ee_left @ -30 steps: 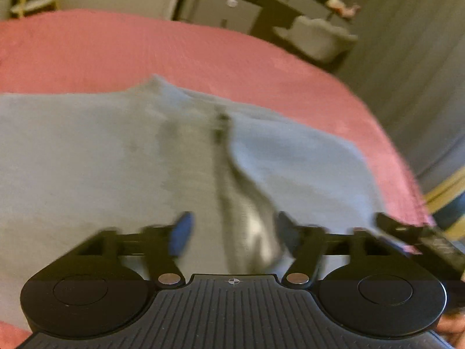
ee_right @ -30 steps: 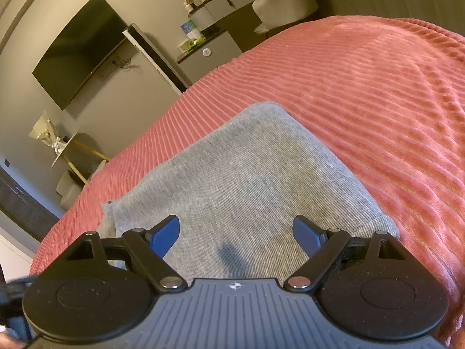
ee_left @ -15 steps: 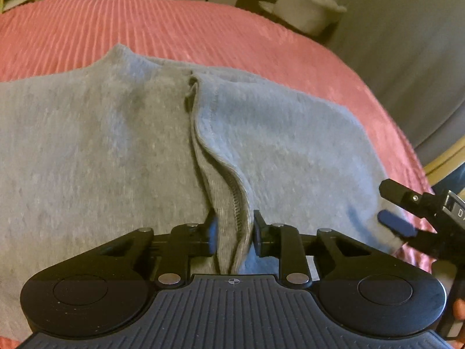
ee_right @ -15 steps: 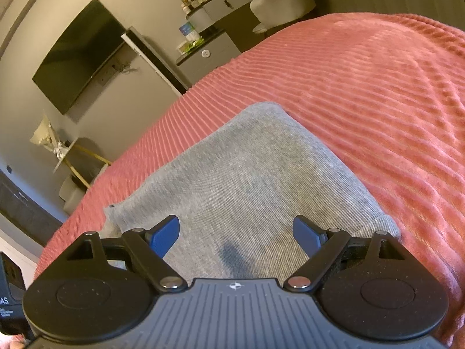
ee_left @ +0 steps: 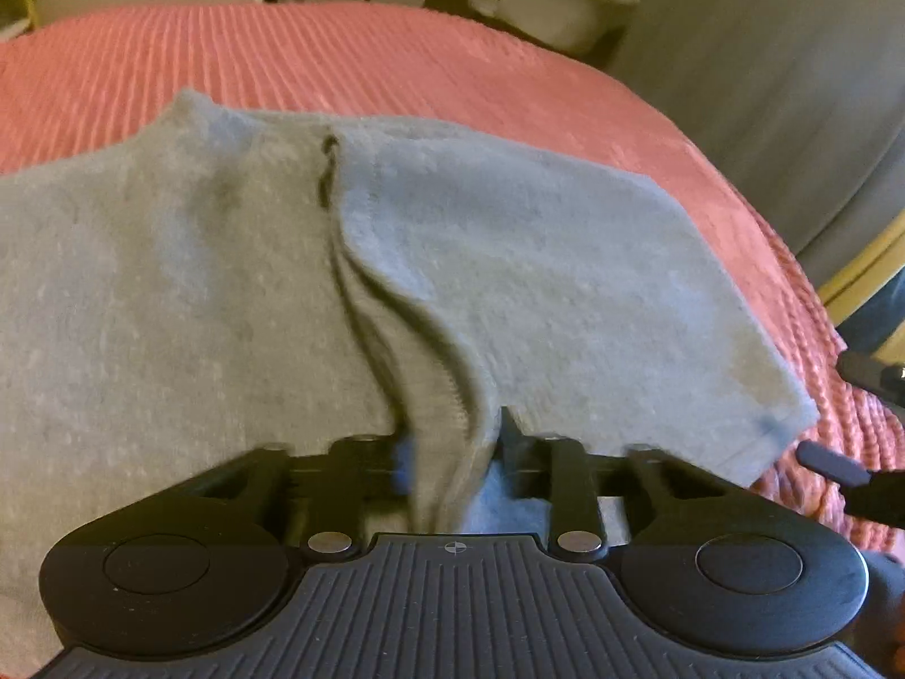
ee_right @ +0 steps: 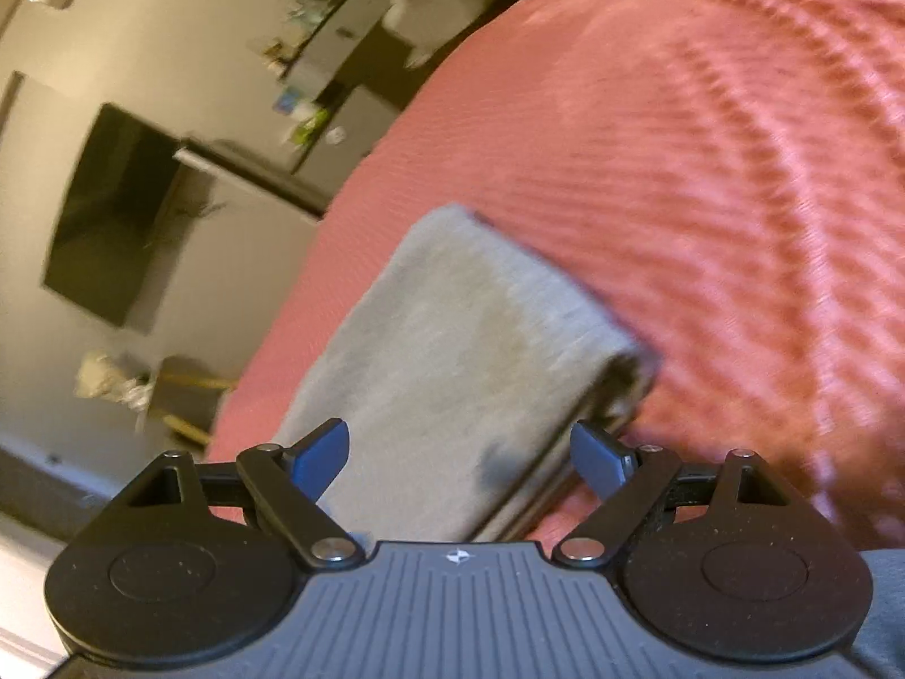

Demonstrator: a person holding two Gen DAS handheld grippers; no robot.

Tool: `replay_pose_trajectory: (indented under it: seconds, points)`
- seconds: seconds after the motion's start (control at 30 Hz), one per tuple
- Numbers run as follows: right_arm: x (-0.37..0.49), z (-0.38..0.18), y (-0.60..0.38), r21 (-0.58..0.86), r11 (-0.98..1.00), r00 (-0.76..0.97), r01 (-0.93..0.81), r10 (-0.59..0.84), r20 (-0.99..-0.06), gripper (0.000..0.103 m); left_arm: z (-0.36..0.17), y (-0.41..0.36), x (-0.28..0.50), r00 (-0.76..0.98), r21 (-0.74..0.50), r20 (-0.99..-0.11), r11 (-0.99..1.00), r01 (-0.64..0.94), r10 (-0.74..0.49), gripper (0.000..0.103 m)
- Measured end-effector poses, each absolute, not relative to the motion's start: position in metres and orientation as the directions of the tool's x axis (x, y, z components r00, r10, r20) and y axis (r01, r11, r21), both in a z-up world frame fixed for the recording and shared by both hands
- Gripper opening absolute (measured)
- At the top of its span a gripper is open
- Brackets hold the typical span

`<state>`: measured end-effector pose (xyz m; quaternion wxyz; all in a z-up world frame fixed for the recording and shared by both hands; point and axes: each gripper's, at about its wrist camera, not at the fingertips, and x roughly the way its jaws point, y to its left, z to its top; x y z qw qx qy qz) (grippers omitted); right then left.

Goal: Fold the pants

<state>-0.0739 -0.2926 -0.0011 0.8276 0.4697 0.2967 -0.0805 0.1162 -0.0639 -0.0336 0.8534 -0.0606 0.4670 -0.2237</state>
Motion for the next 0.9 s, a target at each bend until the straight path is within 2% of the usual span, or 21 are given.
replay_pose_trajectory:
  seconds: [0.07,0.3,0.4,0.47,0.5,0.53,0.6,0.67,0.73,0.83,0.9]
  points:
    - [-0.072,-0.007,-0.296,0.751,0.509,0.809,0.422,0.163,-0.565,0.086,-0.032,-0.057,0.118,0.455,-0.359,-0.761,0.885,0.297,-0.462,0.02]
    - [-0.042,-0.015,-0.293,0.765,0.529,0.81,0.367,0.224,-0.543,0.086,-0.018,-0.045,0.108,0.491,-0.402,-0.717,0.869,0.289,-0.495,0.018]
    - [-0.038,-0.028,-0.3,0.766,0.497,0.801,0.409,0.208,-0.562,0.085,-0.016,-0.039,0.105,0.494,-0.409,-0.716,0.87,0.276,-0.494,0.018]
    - [-0.048,-0.021,-0.302,0.733,0.512,0.817,0.447,0.101,-0.568,0.076,-0.019,-0.04,0.104,0.486,-0.393,-0.732,0.879,0.271,-0.477,0.018]
    - [-0.052,-0.014,-0.3,0.68,0.552,0.808,0.483,0.018,-0.588,0.059,-0.02,-0.043,0.105,0.485,-0.381,-0.741,0.885,0.267,-0.465,0.018]
    - [-0.052,-0.013,-0.3,0.661,0.557,0.795,0.503,0.004,-0.607,0.055,-0.02,-0.044,0.105,0.487,-0.371,-0.744,0.889,0.27,-0.458,0.018]
    - [-0.05,-0.016,-0.297,0.646,0.561,0.777,0.518,0.008,-0.63,0.058,-0.02,-0.05,0.104,0.496,-0.342,-0.747,0.896,0.284,-0.443,0.018]
    - [-0.047,-0.008,-0.285,0.618,0.634,0.786,0.465,0.026,-0.617,0.086,-0.017,-0.053,0.103,0.507,-0.322,-0.744,0.899,0.298,-0.434,0.018]
    - [-0.045,0.002,-0.268,0.574,0.72,0.805,0.391,0.034,-0.592,0.086,-0.018,-0.055,0.103,0.51,-0.3,-0.754,0.907,0.295,-0.415,0.018]
    - [-0.036,0.001,-0.262,0.49,0.762,0.757,0.424,-0.001,-0.653,0.086,-0.021,-0.059,0.101,0.523,-0.234,-0.773,0.928,0.292,-0.359,0.019]
    - [-0.035,-0.004,-0.268,0.516,0.729,0.743,0.45,0.015,-0.669,0.086,-0.021,-0.063,0.099,0.534,-0.203,-0.772,0.93,0.308,-0.345,0.02]
